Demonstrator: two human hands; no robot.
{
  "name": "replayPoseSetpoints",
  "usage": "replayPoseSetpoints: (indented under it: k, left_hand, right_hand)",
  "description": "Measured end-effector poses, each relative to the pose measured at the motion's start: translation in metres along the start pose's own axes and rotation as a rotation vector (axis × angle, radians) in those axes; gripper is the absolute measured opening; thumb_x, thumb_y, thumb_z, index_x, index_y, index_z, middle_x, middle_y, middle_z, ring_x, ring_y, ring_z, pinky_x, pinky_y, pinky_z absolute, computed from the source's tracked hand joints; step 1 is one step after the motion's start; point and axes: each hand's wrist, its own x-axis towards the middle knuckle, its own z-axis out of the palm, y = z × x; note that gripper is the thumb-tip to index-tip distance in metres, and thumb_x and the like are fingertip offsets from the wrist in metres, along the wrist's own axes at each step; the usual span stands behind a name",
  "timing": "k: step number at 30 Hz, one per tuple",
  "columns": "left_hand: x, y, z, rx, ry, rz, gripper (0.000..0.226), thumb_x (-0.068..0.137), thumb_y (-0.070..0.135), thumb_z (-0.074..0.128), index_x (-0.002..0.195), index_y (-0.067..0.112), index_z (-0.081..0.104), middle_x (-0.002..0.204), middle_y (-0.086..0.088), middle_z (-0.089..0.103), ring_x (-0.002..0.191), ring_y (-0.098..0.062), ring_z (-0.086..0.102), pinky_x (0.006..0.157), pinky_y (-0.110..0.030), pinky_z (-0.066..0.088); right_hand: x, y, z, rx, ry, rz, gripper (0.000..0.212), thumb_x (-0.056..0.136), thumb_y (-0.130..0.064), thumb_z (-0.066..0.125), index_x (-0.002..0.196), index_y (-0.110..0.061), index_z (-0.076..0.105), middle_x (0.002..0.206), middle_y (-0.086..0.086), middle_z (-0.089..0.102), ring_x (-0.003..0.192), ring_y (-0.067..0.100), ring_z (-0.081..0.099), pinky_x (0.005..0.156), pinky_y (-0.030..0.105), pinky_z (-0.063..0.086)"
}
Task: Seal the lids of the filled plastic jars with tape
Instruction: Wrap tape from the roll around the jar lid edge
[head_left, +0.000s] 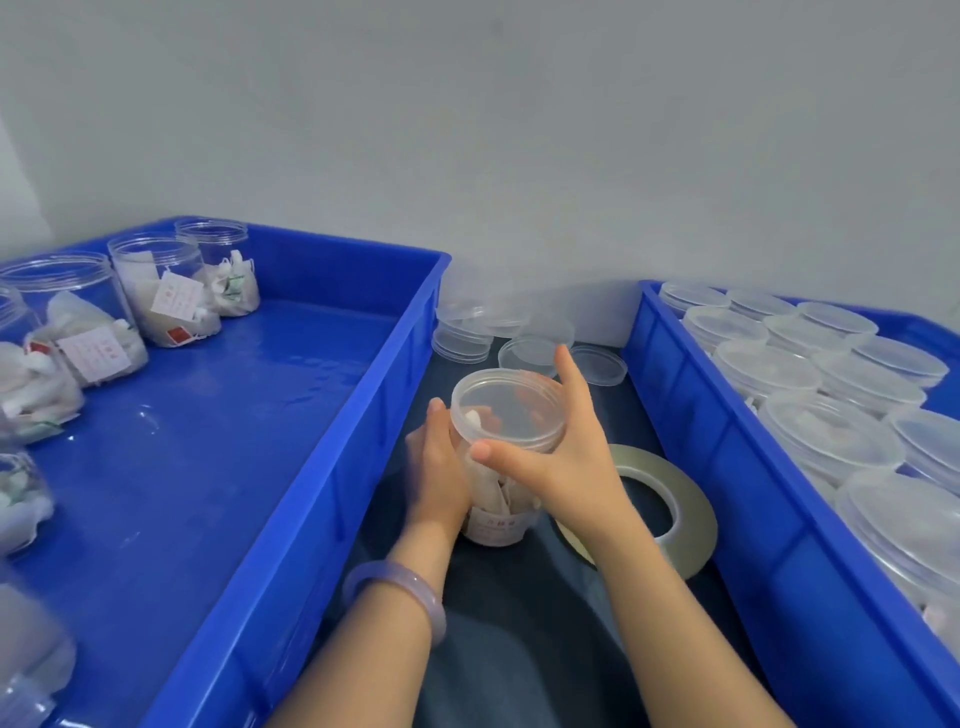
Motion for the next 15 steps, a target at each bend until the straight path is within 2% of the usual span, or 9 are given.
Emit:
replayPoseSetpoints:
  k: [2, 4, 6, 8, 9, 10, 12, 13, 15]
  left_hand:
    - [-0.001, -0.001, 0.003, 0.051, 0.067, 0.052, 0.050, 0.103, 0.024, 0.029, 0.075, 0.020, 0.070, 0.064, 0.014, 0.070, 0.064, 0.005, 0.063, 0.055, -0.006, 0.042]
    - [-0.002, 0.001, 0.004, 0.079, 0.155, 0.062, 0.055, 0.104, 0.033, 0.024, 0.080, 0.014, 0.070, 0.069, 0.007, 0.069, 0.065, -0.001, 0.063, 0.056, -0.008, 0.043]
    - [0.001, 0.004, 0.002, 0.113, 0.175, 0.069, 0.054, 0.103, 0.041, 0.023, 0.082, 0.014, 0.064, 0.074, 0.007, 0.065, 0.072, -0.008, 0.060, 0.062, -0.016, 0.044]
    - [0.003, 0.005, 0.001, 0.181, 0.147, 0.052, 0.052, 0.101, 0.045, 0.024, 0.089, 0.009, 0.060, 0.083, 0.002, 0.064, 0.081, -0.015, 0.058, 0.070, -0.025, 0.043]
    - [0.003, 0.003, 0.000, 0.227, 0.155, 0.067, 0.049, 0.102, 0.042, 0.026, 0.099, 0.005, 0.059, 0.093, -0.002, 0.063, 0.090, -0.019, 0.058, 0.075, -0.026, 0.041]
    - [0.002, 0.002, -0.001, 0.268, 0.195, 0.106, 0.042, 0.102, 0.036, 0.031, 0.103, 0.004, 0.056, 0.099, -0.004, 0.061, 0.095, -0.022, 0.056, 0.076, -0.025, 0.038]
    - [-0.007, 0.007, -0.001, 0.284, 0.309, 0.224, 0.016, 0.101, 0.023, 0.041, 0.095, 0.009, 0.048, 0.091, 0.002, 0.055, 0.088, -0.022, 0.054, 0.068, -0.019, 0.032]
    - [-0.014, 0.011, -0.001, 0.276, 0.318, 0.297, 0.010, 0.099, 0.020, 0.046, 0.091, 0.015, 0.045, 0.084, 0.010, 0.053, 0.081, -0.018, 0.054, 0.063, -0.018, 0.032]
    - [-0.031, 0.015, -0.001, 0.267, 0.178, 0.470, 0.011, 0.093, 0.026, 0.050, 0.084, 0.029, 0.044, 0.072, 0.018, 0.054, 0.067, -0.002, 0.053, 0.056, -0.012, 0.034]
  right_hand:
    - [-0.003, 0.005, 0.003, -0.020, 0.032, 0.000, 0.118, 0.061, -0.039, 0.087, 0.151, -0.032, 0.011, 0.133, -0.032, 0.034, 0.121, -0.018, 0.037, 0.085, -0.007, 0.031]
    - [-0.007, 0.010, 0.006, -0.051, 0.052, 0.059, 0.114, 0.069, -0.041, 0.081, 0.152, -0.026, 0.006, 0.140, -0.024, 0.034, 0.132, -0.006, 0.032, 0.089, -0.005, 0.028]
    - [-0.013, 0.013, -0.003, -0.288, 0.002, 0.148, 0.109, 0.072, -0.051, 0.075, 0.153, -0.020, 0.007, 0.149, -0.010, 0.032, 0.140, 0.006, 0.025, 0.100, 0.007, 0.023]
    - [-0.021, 0.017, -0.027, -0.642, -0.067, 0.239, 0.096, 0.069, -0.066, 0.067, 0.145, -0.019, 0.033, 0.148, 0.000, 0.036, 0.136, 0.015, 0.031, 0.106, 0.024, 0.026]
    - [-0.026, 0.018, -0.039, -0.744, -0.120, 0.282, 0.086, 0.063, -0.074, 0.064, 0.130, -0.023, 0.048, 0.138, 0.002, 0.044, 0.127, 0.017, 0.039, 0.102, 0.028, 0.031]
    - [-0.031, 0.018, -0.048, -0.805, -0.200, 0.323, 0.080, 0.057, -0.078, 0.063, 0.118, -0.027, 0.053, 0.129, 0.002, 0.046, 0.119, 0.017, 0.042, 0.097, 0.030, 0.034]
    - [-0.038, 0.020, -0.056, -0.914, -0.354, 0.357, 0.088, 0.056, -0.075, 0.065, 0.123, -0.021, 0.051, 0.133, -0.001, 0.042, 0.125, 0.020, 0.038, 0.101, 0.031, 0.034]
    - [-0.039, 0.023, -0.058, -0.958, -0.384, 0.359, 0.082, 0.062, -0.068, 0.068, 0.123, -0.018, 0.050, 0.133, -0.002, 0.041, 0.129, 0.021, 0.035, 0.104, 0.031, 0.033]
    - [-0.039, 0.027, -0.059, -0.964, -0.380, 0.323, 0.043, 0.074, -0.049, 0.069, 0.101, -0.018, 0.055, 0.117, -0.007, 0.042, 0.131, 0.022, 0.030, 0.104, 0.031, 0.031]
